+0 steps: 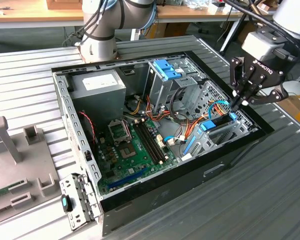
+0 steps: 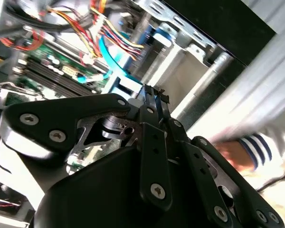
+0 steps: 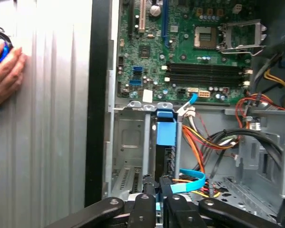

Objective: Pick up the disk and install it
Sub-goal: 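Insert the first disk wire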

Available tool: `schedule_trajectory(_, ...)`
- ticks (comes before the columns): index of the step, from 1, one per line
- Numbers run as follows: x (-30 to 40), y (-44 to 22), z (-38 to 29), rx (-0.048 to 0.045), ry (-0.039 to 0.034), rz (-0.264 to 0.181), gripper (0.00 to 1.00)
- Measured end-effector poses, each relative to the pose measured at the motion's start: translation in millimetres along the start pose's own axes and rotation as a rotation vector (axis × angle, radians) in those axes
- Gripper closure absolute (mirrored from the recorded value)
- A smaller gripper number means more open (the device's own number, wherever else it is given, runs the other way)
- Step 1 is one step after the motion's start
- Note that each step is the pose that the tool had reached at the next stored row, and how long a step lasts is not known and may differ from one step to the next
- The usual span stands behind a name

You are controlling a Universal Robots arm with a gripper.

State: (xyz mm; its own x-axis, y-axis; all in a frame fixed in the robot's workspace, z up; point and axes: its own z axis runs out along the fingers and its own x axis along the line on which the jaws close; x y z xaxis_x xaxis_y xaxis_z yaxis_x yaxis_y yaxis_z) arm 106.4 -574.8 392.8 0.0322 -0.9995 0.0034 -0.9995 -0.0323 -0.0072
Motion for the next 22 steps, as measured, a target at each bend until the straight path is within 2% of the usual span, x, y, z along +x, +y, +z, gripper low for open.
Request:
schedule_trajectory(2,0.4,0.0,0.0,0.0014,-0.0425,0.000,0.84)
schedule_trajectory(3,1.2,0.0,0.5,0.0018,-0.0556,0.001,0.84)
schedule_trajectory(5,1.3,0.3,4.4,0.0018,-0.0431,0.017,0.84)
schedule_trajectory(6,1.3,0.7,6.8,0.0021,-0.0422,0.035,0.84)
schedule_trajectory(9,1.4,3.7,11.4,0.0023,-0.0423,0.041,0.84)
schedule_trajectory(13,1.4,5.6,12.7,0.0023,-0.0424,0.042,0.84)
schedule_trajectory(14,1.5,5.9,13.3,0.0023,-0.0500,0.042,0.84)
schedule_trajectory(15,1.7,6.1,13.5,0.0025,-0.0618,0.042,0.84)
schedule_trajectory(16,2.2,6.5,14.1,0.0027,-0.0792,0.042,0.84)
schedule_trajectory(19,3.2,8.6,20.5,0.0046,-0.0802,0.038,0.84)
schedule_trajectory(22,3.2,8.8,21.3,0.0038,-0.0803,0.006,0.84)
